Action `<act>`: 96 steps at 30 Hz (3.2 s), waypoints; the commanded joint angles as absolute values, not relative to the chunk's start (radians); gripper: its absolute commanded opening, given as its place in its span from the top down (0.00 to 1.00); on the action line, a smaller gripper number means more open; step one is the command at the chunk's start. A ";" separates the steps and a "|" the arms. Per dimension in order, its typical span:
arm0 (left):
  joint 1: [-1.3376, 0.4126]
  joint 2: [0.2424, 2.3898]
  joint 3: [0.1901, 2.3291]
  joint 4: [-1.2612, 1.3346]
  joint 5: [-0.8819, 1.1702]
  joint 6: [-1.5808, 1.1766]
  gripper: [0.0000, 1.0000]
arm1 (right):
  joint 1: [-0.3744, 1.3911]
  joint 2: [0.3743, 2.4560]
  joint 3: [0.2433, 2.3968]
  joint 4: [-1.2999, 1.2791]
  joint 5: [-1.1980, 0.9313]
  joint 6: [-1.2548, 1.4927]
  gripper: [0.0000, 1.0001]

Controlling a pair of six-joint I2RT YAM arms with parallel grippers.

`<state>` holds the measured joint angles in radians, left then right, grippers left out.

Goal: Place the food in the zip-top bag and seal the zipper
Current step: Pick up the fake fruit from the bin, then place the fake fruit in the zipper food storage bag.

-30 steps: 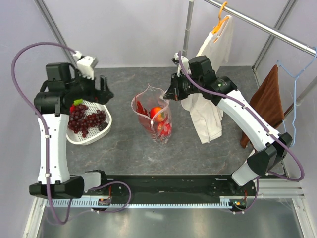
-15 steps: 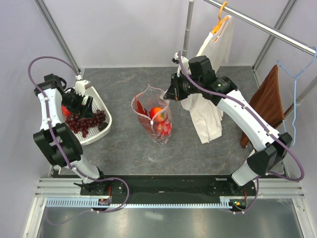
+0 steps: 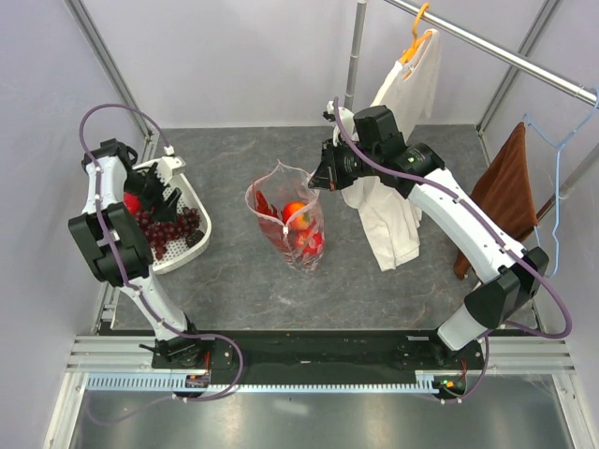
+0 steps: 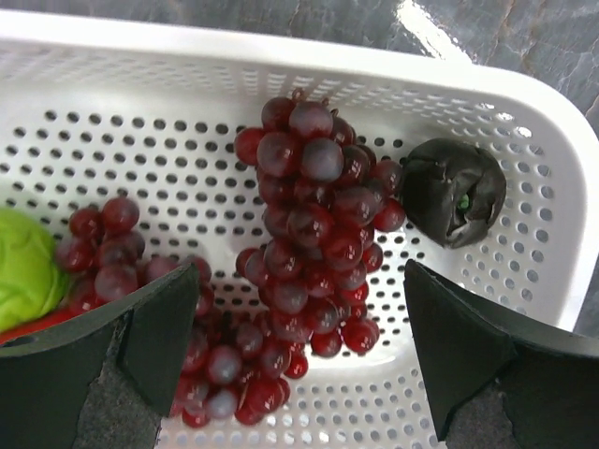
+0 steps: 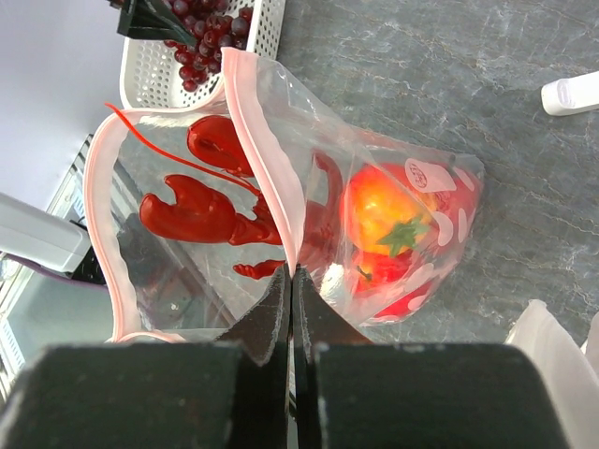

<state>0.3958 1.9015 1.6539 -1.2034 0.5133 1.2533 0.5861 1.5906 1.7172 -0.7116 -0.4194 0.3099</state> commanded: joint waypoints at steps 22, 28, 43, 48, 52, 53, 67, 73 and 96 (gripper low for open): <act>0.324 2.049 1.546 -0.960 0.446 1.143 0.55 | 0.584 1.615 1.744 -0.690 -0.430 0.302 1.00; 0.339 1.932 1.581 -1.028 0.485 1.103 0.82 | 0.583 1.617 1.744 -0.690 -0.431 0.304 1.00; 0.423 1.864 1.882 -1.308 0.669 1.034 0.98 | 0.583 1.605 1.738 -0.687 -0.437 0.308 1.00; 0.419 1.815 2.061 -1.501 0.914 0.999 0.98 | 0.583 1.605 1.735 -0.683 -0.442 0.311 1.00; 0.361 1.737 2.201 -1.514 1.055 0.890 0.98 | 0.583 1.603 1.733 -0.681 -0.442 0.311 1.00; 0.342 1.723 2.216 -1.508 1.099 0.837 0.98 | 0.583 1.603 1.733 -0.681 -0.443 0.313 1.00; -0.220 1.419 1.979 -0.687 1.152 0.097 0.98 | 0.583 1.588 1.721 -0.675 -0.445 0.321 1.00; -0.311 1.390 1.804 -0.605 1.051 0.143 0.98 | 0.581 1.572 1.703 -0.675 -0.446 0.319 1.00; -0.305 1.270 1.577 -0.882 0.931 0.504 0.14 | 0.581 1.565 1.718 -0.676 -0.476 0.292 1.00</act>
